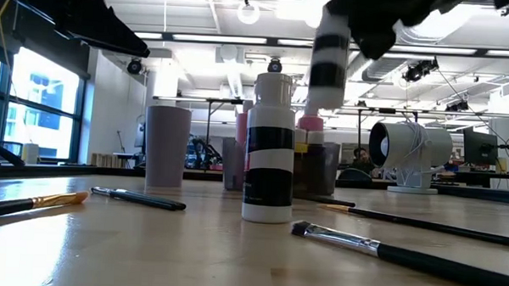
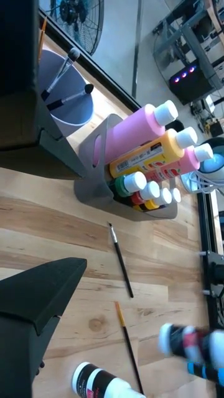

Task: Pick & Place Paint Supplies
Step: Put the small white paint bottle into the gray bin

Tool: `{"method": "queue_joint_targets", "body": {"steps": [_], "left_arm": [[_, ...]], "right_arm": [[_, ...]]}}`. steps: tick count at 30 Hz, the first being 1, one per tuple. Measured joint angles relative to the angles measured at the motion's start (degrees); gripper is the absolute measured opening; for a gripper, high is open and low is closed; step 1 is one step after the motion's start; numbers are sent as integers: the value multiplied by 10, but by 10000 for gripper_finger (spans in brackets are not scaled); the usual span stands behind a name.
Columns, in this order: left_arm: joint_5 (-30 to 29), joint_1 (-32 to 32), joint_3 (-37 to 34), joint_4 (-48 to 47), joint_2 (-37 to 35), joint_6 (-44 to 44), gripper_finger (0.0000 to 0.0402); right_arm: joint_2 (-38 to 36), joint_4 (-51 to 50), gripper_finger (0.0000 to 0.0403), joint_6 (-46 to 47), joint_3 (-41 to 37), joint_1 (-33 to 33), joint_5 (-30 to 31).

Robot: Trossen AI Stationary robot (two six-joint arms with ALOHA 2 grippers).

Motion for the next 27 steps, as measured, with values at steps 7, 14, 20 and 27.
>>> {"method": "queue_joint_targets", "body": {"steps": [7, 14, 20, 27], "left_arm": [[0, 0, 0, 0, 0, 0, 211], [0, 0, 0, 0, 0, 0, 211], [0, 0, 0, 0, 0, 0, 211], [0, 0, 0, 0, 0, 0, 211]], "right_arm": [[-90, -27, 113, -16, 0, -10, 97], [-118, -20, 114, -32, 0, -62, 150], [-118, -16, 111, -31, 0, -128, 153], [-103, -12, 111, -21, 0, -188, 133]]}}
